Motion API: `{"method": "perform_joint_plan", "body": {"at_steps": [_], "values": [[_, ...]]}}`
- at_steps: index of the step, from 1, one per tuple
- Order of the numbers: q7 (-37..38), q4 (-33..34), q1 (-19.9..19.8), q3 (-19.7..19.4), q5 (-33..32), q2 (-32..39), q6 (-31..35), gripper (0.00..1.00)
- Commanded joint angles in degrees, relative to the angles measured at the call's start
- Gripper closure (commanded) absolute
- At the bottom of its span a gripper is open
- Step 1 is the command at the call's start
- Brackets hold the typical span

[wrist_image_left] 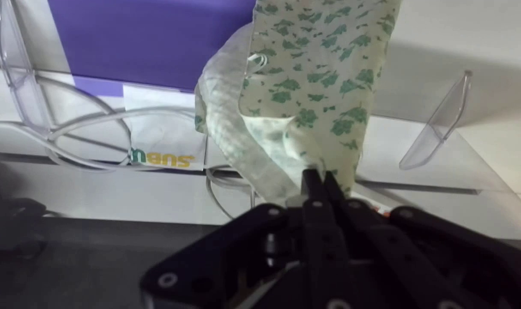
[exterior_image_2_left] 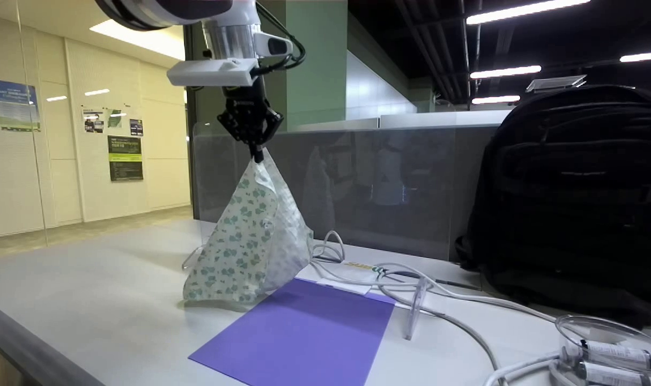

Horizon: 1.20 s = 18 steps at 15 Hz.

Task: Pick the cloth from the table and hang it

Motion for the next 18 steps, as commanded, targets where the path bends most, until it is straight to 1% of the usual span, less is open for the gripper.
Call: {"method": "perform_joint_plan", "body": {"at_steps": [1, 3, 5, 6, 7, 8, 10, 12, 13, 14, 16, 18], "values": [[11.13, 3.92, -0.11, 2.64, -3.78, -0.34, 4.6, 1.0], [16.18, 6.83, -0.85, 4.11, -5.49, -0.29, 7.79, 1.0], [21.13, 10.17, -2.43, 5.52, -8.12, 0.06, 10.75, 1.0], [23.44, 11.83, -4.85, 7.49, -9.33, 0.31, 11.98, 1.0], [25.44, 13.41, -6.19, 8.28, -10.7, 0.53, 12.87, 1.0], [27.95, 14.81, -8.2, 9.64, -12.32, -0.25, 12.65, 1.0], [32.06, 17.34, -12.31, 11.77, -15.36, 0.56, 13.74, 1.0], [37.27, 19.53, -17.72, 14.67, -19.45, 1.65, 14.92, 1.0], [40.9, 20.68, -21.41, 16.65, -22.5, 2.57, 15.63, 1.0], [44.26, 21.91, -24.48, 18.57, -25.19, 2.43, 14.75, 1.0], [52.38, 24.61, -32.3, 23.34, -32.08, 4.34, 14.61, 1.0], [60.26, 27.09, -38.93, 28.09, -39.45, 6.75, 13.86, 1.0]]}}
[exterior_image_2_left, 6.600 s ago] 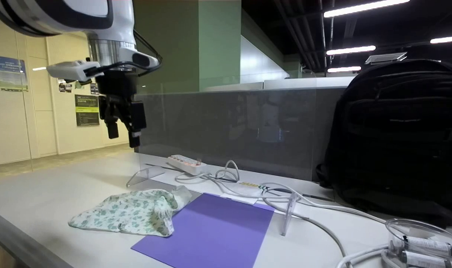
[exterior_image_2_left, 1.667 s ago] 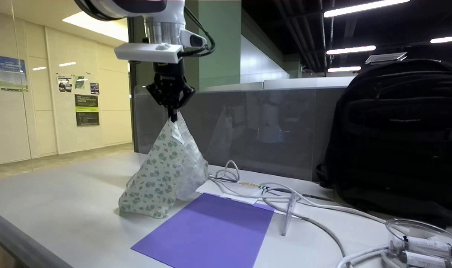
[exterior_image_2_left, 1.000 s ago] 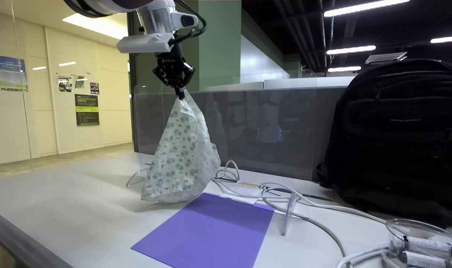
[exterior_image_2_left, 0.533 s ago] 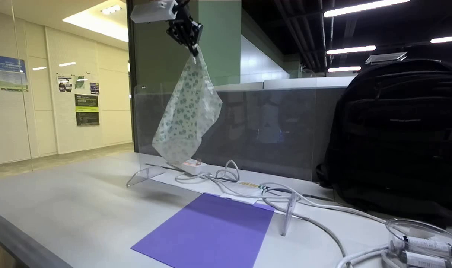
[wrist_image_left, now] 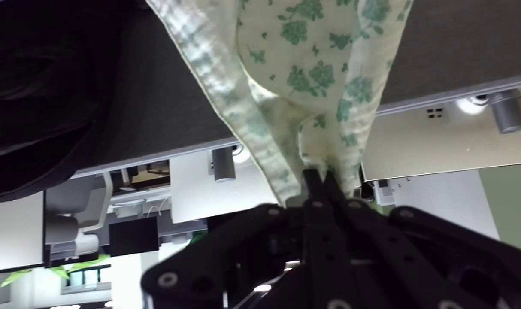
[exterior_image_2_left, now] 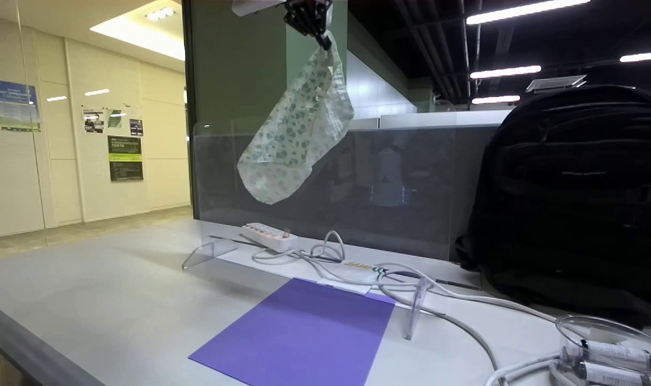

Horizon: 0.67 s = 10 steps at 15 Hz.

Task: Pick the cloth from the table and hang it

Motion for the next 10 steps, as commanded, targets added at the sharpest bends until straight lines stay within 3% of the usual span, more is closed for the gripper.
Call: {"method": "perform_joint_plan", "body": {"at_steps": [1, 3, 5, 10], "values": [[15.37, 6.54, -11.48, 8.83, -12.7, 5.19, -2.16, 1.0], [23.38, 8.91, -15.08, 13.13, -20.53, 7.76, -4.62, 1.0], [31.47, 11.31, -15.94, 16.44, -28.78, 11.6, -7.41, 1.0], [50.06, 18.92, -10.21, 18.84, -49.67, 23.04, -15.95, 1.0]]}}
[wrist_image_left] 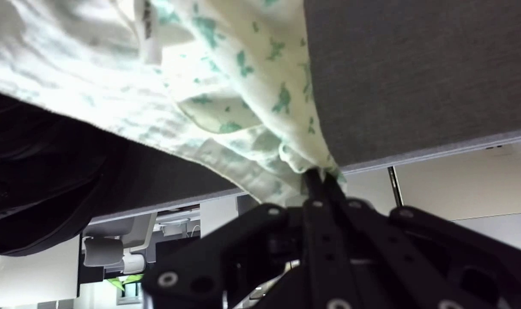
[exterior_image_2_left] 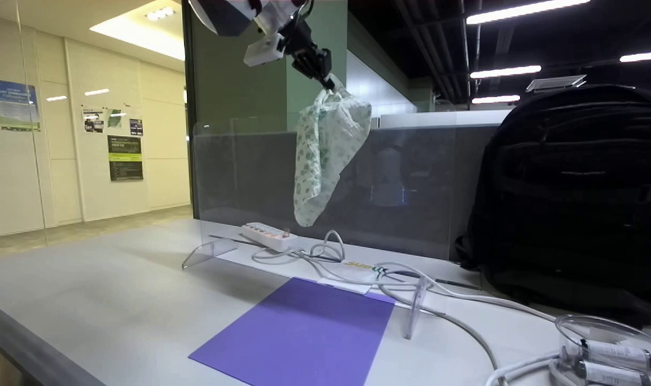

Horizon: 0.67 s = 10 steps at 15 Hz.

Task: Pick the cloth from the table and hang it

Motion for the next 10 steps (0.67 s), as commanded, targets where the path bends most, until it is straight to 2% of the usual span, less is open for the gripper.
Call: {"method": "perform_joint_plan", "body": {"at_steps": [1, 4, 7, 8, 9, 10], "values": [[11.83, 9.0, 5.06, 0.26, -12.52, 10.4, -6.98, 1.0], [18.0, 15.76, 10.48, -1.37, -19.6, 18.76, -13.27, 1.0], [18.2, 21.21, 14.45, -2.49, -21.33, 25.49, -16.63, 1.0], [15.51, 22.12, 23.27, -13.12, -14.95, 24.2, -12.52, 0.73], [14.39, 23.28, 25.69, -15.66, -12.08, 24.83, -11.14, 0.72], [13.51, 24.27, 29.24, -19.93, -9.05, 24.86, -9.12, 0.66]]}}
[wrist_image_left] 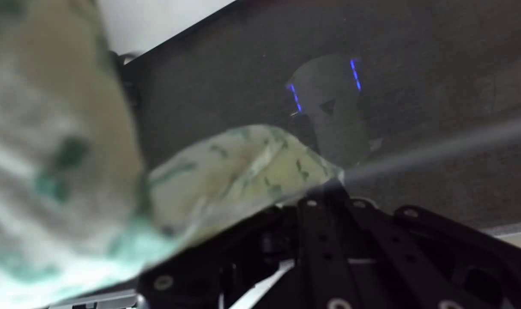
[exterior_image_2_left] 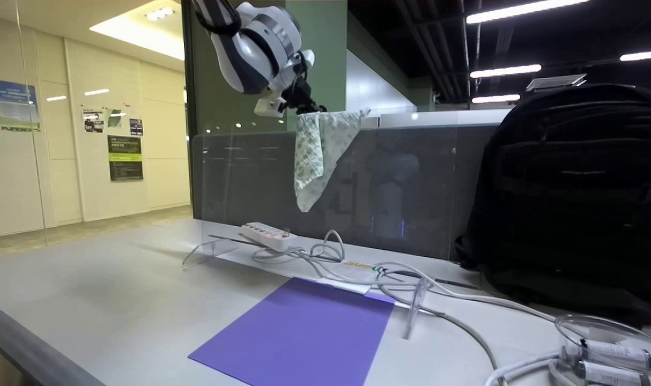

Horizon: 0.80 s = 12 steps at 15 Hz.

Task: Pick the cloth from the table and hang it

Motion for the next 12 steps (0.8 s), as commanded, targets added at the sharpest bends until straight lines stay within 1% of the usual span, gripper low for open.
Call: {"method": "perform_joint_plan", "body": {"at_steps": [1, 2, 3, 4, 5, 6, 7, 8, 9, 10, 11, 12], "values": [[-3.54, 5.86, 12.7, -13.49, 9.9, 1.33, 4.69, 0.6], [-2.76, 6.81, 8.49, -7.47, 7.47, 2.42, 3.08, 0.52], [-4.09, 7.06, 9.67, -8.51, 9.58, 1.87, 4.02, 0.45], [-6.73, 6.81, 15.98, -16.31, 15.55, 0.08, 6.96, 0.39], [-8.77, 6.96, 16.89, -16.49, 18.79, -1.46, 6.83, 0.31], [-8.28, 8.05, 12.73, -11.11, 16.61, -0.91, 5.83, 0.25], [-9.14, 8.98, 13.96, -12.19, 17.56, -1.65, 5.72, 0.17], [-8.5, 10.07, 14.48, -12.32, 16.98, -2.48, 4.82, 0.12], [-8.63, 10.94, 14.87, -12.38, 17.04, -3.35, 2.42, 0.04], [-10.59, 11.22, 14.61, -11.62, 18.5, -4.59, -0.07, 0.01], [-14.37, 11.19, 20.58, -18.93, 23.76, -6.68, -1.19, 0.0], [-18.22, 10.6, 20.49, -19.05, 26.02, -8.27, -1.62, 0.0]]}}
